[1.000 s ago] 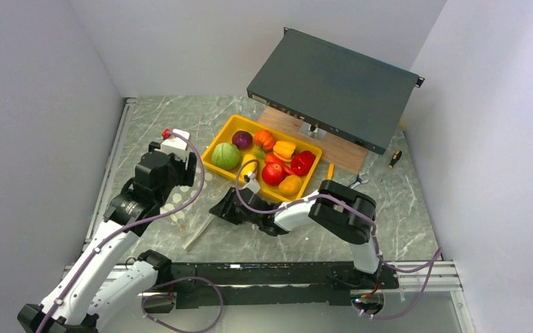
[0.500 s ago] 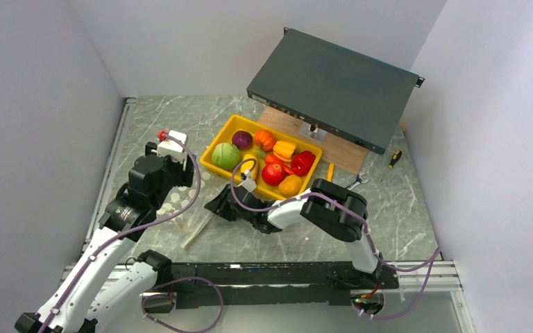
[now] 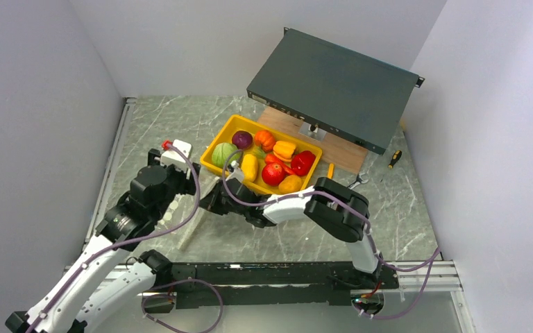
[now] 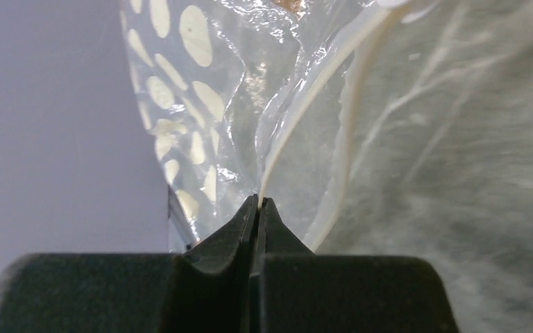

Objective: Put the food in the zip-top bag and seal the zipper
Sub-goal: Pick up the zipper food storage bag at the center of the board, then open the zipper of the food storage bag at the center of the board.

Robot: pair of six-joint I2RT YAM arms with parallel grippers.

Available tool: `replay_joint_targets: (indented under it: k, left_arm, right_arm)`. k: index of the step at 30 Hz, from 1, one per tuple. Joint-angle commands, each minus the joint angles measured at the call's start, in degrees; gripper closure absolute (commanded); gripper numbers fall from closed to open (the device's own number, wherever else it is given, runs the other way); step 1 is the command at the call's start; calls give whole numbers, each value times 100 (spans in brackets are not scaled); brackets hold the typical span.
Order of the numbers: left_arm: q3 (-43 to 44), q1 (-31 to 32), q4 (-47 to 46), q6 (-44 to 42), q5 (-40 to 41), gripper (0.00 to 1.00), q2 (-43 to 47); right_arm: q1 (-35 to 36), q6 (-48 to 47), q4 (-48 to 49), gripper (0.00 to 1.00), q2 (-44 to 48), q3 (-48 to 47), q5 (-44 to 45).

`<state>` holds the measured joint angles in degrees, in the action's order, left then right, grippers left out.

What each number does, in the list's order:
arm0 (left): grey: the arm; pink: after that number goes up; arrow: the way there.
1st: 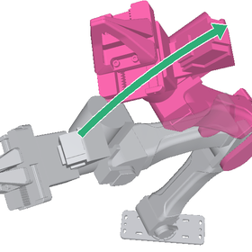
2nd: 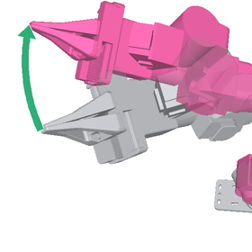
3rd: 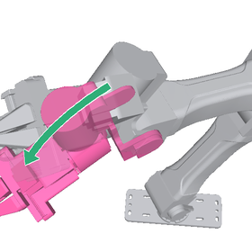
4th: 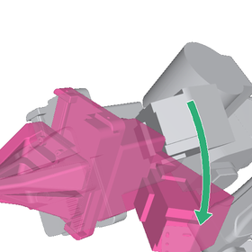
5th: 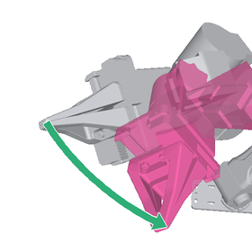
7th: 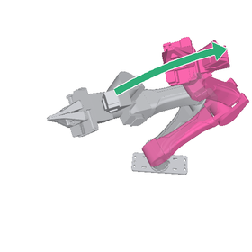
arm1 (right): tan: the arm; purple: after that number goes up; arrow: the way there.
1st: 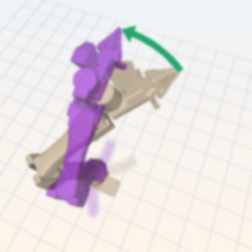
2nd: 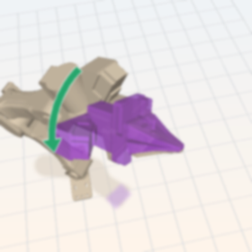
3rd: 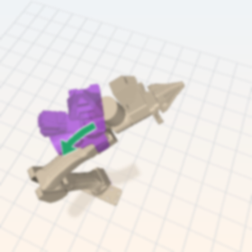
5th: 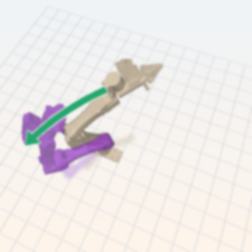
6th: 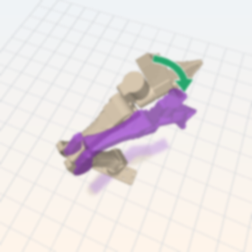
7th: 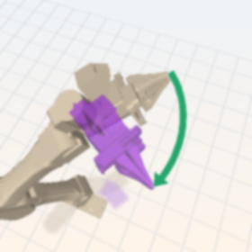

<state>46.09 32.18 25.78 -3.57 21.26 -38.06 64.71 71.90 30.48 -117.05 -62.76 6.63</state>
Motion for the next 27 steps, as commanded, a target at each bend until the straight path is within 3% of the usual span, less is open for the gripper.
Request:
replay_joint_targets:
  k: [1, 7, 15, 18, 24, 27]
  left_arm:
    - [130, 330, 399, 279, 553, 19, 468]
    - [141, 337, 1253, 524, 740, 19, 902]
    - [-738, 332, 418, 435, 814, 13, 2676]
    - [-834, 332, 297, 106, 587, 15, 2370]
    - [-549, 341, 424, 201, 17, 32, 1123]
    - [-530, 340, 393, 162, -194, 32, 805]
  right_arm:
    - [53, -535, -621, 100, 682, -627, -442]
    - [-12, -513, -1566, 100, 518, -1503, -1003]
    - [-152, 9, -2046, 100, 293, -2151, -1002]
    - [-194, 36, -2232, 100, 323, -2385, -909]
    - [-424, 257, -2373, 100, 366, -2463, -903]
    - [-625, 457, -2204, 100, 363, -2385, -1076]
